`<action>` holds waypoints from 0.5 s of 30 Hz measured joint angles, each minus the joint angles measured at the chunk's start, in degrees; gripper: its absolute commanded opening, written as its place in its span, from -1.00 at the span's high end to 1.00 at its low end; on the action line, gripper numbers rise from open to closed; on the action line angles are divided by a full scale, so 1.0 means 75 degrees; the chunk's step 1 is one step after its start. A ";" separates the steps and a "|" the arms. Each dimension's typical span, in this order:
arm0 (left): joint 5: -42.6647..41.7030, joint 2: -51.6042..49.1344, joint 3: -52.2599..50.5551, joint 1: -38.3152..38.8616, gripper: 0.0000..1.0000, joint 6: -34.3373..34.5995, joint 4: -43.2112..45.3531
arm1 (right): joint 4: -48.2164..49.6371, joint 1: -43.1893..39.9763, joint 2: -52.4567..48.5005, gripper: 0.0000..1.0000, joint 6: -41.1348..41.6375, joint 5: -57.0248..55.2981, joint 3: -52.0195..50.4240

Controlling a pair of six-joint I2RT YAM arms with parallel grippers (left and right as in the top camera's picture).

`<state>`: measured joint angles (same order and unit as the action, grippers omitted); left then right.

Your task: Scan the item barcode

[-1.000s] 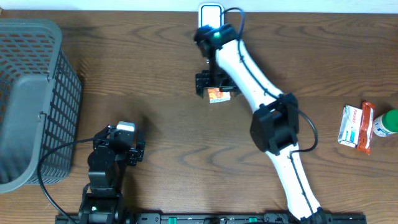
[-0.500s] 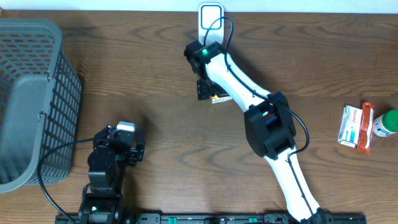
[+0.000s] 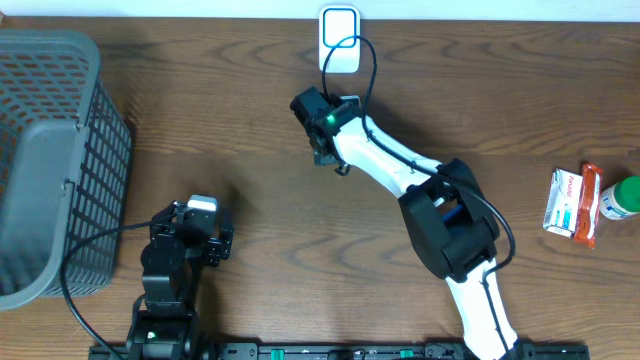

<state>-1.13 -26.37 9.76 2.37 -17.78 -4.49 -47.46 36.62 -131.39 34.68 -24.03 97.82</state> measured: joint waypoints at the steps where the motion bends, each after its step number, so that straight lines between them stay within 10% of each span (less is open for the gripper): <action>1: 0.0000 0.0000 0.0000 0.0000 -0.74 0.0000 0.0000 | 0.0184 0.0000 0.0058 -0.94 -0.0055 0.0000 -0.0154; 15: 0.0000 0.0000 0.0000 0.0000 -0.74 0.0000 0.0000 | 0.3042 0.0026 0.0641 -0.98 0.0038 -0.0009 -0.2028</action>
<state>-1.13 -26.37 9.76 2.37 -17.78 -4.49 -24.64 36.82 -126.58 34.96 -24.10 82.61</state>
